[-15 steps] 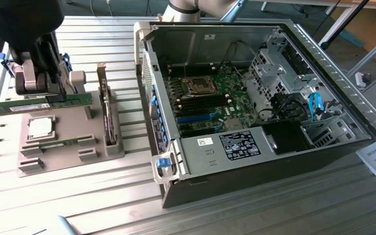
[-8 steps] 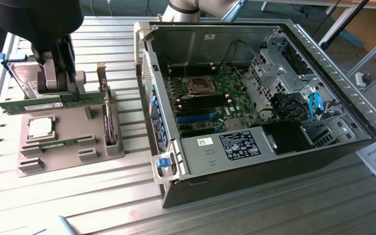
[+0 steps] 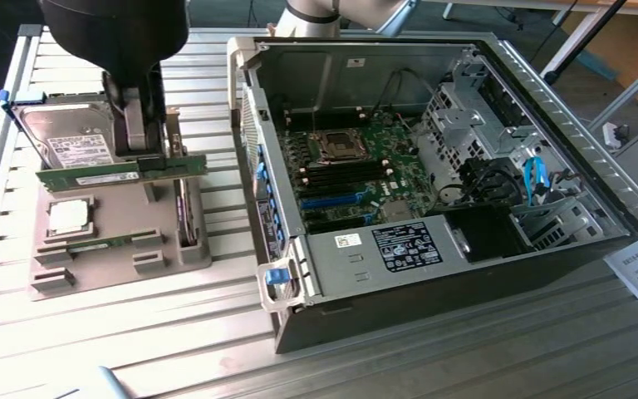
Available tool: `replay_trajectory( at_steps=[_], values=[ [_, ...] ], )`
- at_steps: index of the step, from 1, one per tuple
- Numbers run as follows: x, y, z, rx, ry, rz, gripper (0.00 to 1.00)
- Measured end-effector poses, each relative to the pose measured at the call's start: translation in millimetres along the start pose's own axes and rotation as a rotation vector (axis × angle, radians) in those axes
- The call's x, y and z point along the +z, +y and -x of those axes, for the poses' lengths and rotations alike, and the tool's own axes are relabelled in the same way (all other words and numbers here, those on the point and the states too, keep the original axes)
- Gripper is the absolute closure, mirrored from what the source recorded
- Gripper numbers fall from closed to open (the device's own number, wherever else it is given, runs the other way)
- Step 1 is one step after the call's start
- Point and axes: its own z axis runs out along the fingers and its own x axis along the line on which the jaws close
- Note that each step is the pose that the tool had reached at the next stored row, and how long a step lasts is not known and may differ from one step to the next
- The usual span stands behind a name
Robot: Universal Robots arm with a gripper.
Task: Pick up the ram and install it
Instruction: 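Pick up the ram and move it above insertion slot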
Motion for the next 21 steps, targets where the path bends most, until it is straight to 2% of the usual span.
replay_trajectory(
  at_steps=[3,4,21],
  values=[
    [-0.6,-9.9,-0.7,0.0,-0.0001,0.0016,0.88],
    [-1.1,-15.7,-1.1,0.0,-0.0001,0.0026,0.88],
    [-4.2,-61.0,-4.9,0.0,-0.0003,0.009,0.88]
  ],
)
